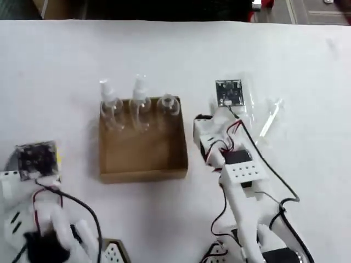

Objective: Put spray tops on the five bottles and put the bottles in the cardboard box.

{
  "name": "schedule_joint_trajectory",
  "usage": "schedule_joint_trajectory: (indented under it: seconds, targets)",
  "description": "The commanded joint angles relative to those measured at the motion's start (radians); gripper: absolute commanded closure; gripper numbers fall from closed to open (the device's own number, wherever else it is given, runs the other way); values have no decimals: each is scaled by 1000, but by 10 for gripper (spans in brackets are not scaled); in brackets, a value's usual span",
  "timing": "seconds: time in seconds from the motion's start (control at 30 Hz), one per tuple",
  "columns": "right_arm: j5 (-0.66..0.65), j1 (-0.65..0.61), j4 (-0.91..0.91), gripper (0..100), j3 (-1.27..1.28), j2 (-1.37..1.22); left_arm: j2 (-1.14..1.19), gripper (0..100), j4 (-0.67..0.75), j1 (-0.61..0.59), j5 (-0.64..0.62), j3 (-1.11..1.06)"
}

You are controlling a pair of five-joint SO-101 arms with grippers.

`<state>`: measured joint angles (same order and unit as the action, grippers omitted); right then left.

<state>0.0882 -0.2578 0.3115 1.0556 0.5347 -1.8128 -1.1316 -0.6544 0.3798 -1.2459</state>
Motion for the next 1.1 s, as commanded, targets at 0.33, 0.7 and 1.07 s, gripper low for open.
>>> schedule_joint_trajectory:
  seconds: [0.33,0.7,1.07]
  targets:
    - [0,61,-30,983,-14,36,716,849,-52,-232,-207,522]
    - [-2,53,-30,981,-11,35,1448,741,-72,-171,-1030,753]
    - [-3,53,-30,981,-11,35,1822,785,-51,-107,-1309,916]
